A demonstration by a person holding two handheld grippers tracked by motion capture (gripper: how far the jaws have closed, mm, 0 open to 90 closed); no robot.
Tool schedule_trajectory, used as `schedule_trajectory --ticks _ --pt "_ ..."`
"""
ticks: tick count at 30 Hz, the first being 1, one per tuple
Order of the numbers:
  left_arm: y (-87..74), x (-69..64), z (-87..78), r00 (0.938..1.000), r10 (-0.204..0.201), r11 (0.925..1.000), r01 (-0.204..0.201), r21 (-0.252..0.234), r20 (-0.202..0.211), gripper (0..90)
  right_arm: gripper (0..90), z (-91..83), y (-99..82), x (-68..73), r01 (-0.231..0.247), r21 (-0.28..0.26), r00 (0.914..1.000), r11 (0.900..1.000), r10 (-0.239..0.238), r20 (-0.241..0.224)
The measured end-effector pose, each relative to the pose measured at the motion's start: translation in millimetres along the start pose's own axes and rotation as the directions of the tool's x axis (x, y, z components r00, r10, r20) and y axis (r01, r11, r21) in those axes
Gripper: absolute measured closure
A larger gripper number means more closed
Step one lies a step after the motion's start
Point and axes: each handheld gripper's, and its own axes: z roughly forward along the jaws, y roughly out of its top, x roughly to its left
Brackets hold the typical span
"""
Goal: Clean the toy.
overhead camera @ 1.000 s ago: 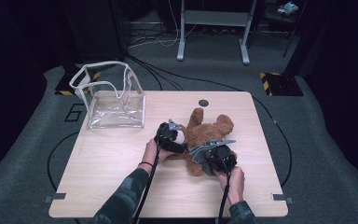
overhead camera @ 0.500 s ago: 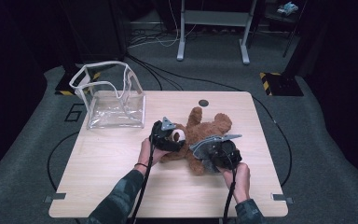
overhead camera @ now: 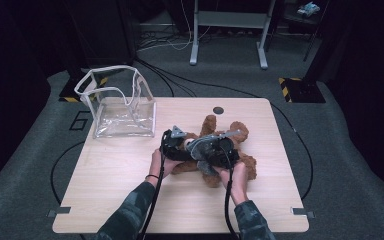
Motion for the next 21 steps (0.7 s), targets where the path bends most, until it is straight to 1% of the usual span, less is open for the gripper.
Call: schedule_trajectory --ticks 2,3,5,9,10,12,14,16,17,18,21 --pt "0.9 0.6 0.8 1.0 -0.002 0.9999 0.002 0.012 0.001 29.6 71.8 11.2 -2.9 -0.3 -0.016 0.013 0.9999 0.9998 0.016 -0.006" --pt "1.5 0.9 1.1 1.0 -0.004 0.9998 0.004 0.018 0.004 29.6 72.0 15.9 -5.4 0.2 -0.012 0.021 0.9999 0.9997 0.012 -0.003" --pt "2.1 1.0 2.0 1.0 -0.009 0.9997 0.008 0.021 0.003 29.6 72.2 19.2 -9.6 2.5 0.006 0.029 1.0 0.9996 -0.006 0.003" --pt "2.6 1.7 2.5 0.9999 -0.011 0.9995 0.011 0.031 0.008 29.6 72.5 21.8 -19.3 7.4 0.025 0.047 0.9997 0.9986 -0.025 0.0" --pt "2.6 1.8 2.5 0.9999 -0.013 0.9994 0.013 0.033 0.01 29.6 72.6 22.2 -23.4 9.3 0.041 0.055 0.9992 0.9977 -0.04 -0.006" --pt "2.8 2.5 2.8 0.9997 -0.02 0.9994 0.019 0.03 0.013 29.6 72.8 21.2 -30.0 10.8 0.052 0.059 0.9984 0.9969 -0.05 -0.027" --pt "2.7 3.9 3.2 0.9991 -0.035 0.9988 0.034 0.034 0.025 29.6 72.9 18.0 -36.2 10.9 0.063 0.068 0.9972 0.9957 -0.06 -0.044" --pt "3.2 5.2 3.3 0.9986 -0.039 0.9985 0.037 0.041 0.035 29.5 72.9 15.7 -41.6 12.2 0.074 0.077 0.9963 0.9943 -0.071 -0.049" --pt "3.6 5.2 3.2 0.9987 -0.038 0.9983 0.036 0.045 0.034 29.5 72.9 14.0 -45.0 13.6 0.077 0.084 0.9959 0.9935 -0.072 -0.055" --pt "4.1 5.2 3.3 0.9988 -0.035 0.9982 0.034 0.049 0.033 29.5 72.9 12.2 -47.4 14.2 0.092 0.092 0.9944 0.9914 -0.087 -0.061" --pt "5.2 6.3 3.9 0.9985 -0.044 0.9979 0.042 0.048 0.033 29.5 72.8 6.6 -51.2 15.6 0.114 0.116 0.9921 0.9867 -0.107 -0.066"
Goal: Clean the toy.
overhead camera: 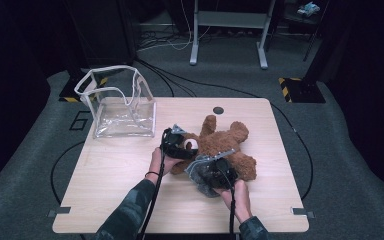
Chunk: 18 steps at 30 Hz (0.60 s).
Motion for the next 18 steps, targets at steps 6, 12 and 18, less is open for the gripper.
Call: schedule_trajectory --ticks 6,12,18 --pt "0.9 0.2 3.0 0.9999 -0.008 0.9999 0.008 -0.006 -0.007 29.6 72.3 -31.4 11.6 -12.3 -0.011 -0.083 0.999 0.9965 0.014 0.042" --pt "3.5 -1.7 6.3 0.9998 -0.009 1.0 0.009 0.0 -0.016 29.8 71.8 -26.8 42.9 -7.8 0.014 -0.124 0.9864 0.9922 0.006 0.164" --pt "5.6 -2.0 8.4 0.9999 -0.01 0.9999 0.01 0.012 -0.01 29.9 72.6 14.0 33.8 -6.1 0.001 -0.057 0.9899 0.9984 0.007 0.142"
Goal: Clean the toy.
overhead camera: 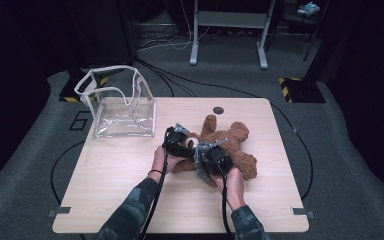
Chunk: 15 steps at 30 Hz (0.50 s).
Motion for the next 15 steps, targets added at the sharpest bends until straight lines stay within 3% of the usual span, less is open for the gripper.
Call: schedule_trajectory --ticks 4,9,10,12,15 --pt "-0.5 1.3 -0.1 1.0 -0.005 1.0 0.005 0.0 0.007 29.9 73.2 -2.7 -16.2 2.6 0.015 0.035 0.9986 0.9993 -0.013 -0.051" --pt "0.9 0.4 1.6 0.9997 -0.022 0.9997 0.022 -0.012 0.01 29.8 73.0 -10.1 -28.9 8.5 0.062 0.108 0.996 0.9923 -0.054 -0.071" --pt "1.1 1.2 1.1 0.9999 -0.013 0.9999 0.013 -0.008 0.009 29.8 72.7 -12.1 -28.9 6.3 0.074 0.106 0.9951 0.9915 -0.067 -0.073" --pt "1.3 1.8 0.6 0.9999 -0.012 0.9999 0.012 -0.008 0.01 29.8 72.4 -17.9 -26.9 1.4 0.056 0.088 0.996 0.9946 -0.049 -0.075" --pt "1.0 1.3 0.6 1.0 -0.008 0.9998 0.008 -0.017 0.002 29.6 72.1 -32.7 -17.6 -10.3 0.019 0.014 0.9984 0.9997 -0.018 -0.054"
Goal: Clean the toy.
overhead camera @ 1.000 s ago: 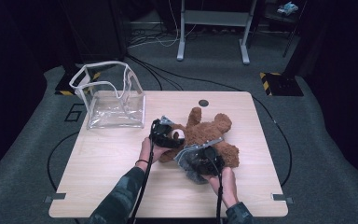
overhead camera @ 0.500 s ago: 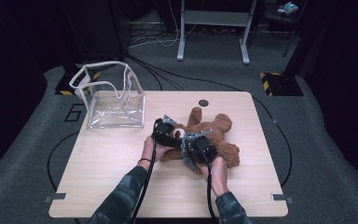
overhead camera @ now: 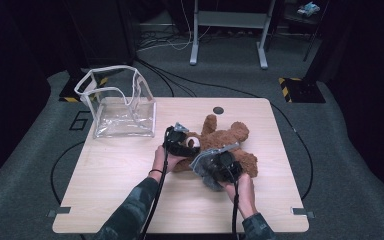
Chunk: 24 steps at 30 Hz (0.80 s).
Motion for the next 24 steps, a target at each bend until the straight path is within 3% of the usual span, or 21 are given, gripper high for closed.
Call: schedule_trajectory --ticks 4,6,10,17,21,24 --pt "0.1 -1.2 -1.0 1.0 0.001 1.0 -0.001 -0.005 -0.005 29.3 71.6 -3.1 12.9 -10.0 -0.047 -0.088 0.998 0.995 0.051 0.038" --pt "0.2 -1.4 -2.6 0.9997 0.021 0.9998 -0.021 -0.005 -0.014 28.9 71.5 7.4 15.7 -11.7 -0.059 -0.063 0.9974 0.9963 0.061 0.036" --pt "-0.2 -4.1 -7.1 0.9991 0.037 0.9989 -0.038 -0.028 -0.021 25.5 71.4 23.8 6.0 -2.1 -0.029 0.011 0.9994 0.9995 0.028 0.022" --pt "-0.3 -5.7 -22.9 0.9977 0.066 0.9973 -0.066 -0.03 -0.011 17.5 71.1 15.7 -2.4 -7.2 -0.056 -0.01 0.9984 0.9984 0.056 0.004" --pt "-5.1 -3.1 -33.3 0.9984 0.051 0.9979 -0.052 -0.038 -0.024 11.5 71.1 14.5 -6.4 -7.5 -0.073 -0.017 0.9974 0.9972 0.073 -0.002" --pt "-13.8 -0.9 -42.1 0.9959 0.059 0.9965 -0.063 -0.055 -0.069 7.2 71.1 14.3 -7.3 -8.4 -0.07 -0.031 0.9975 0.9971 0.069 -0.011"
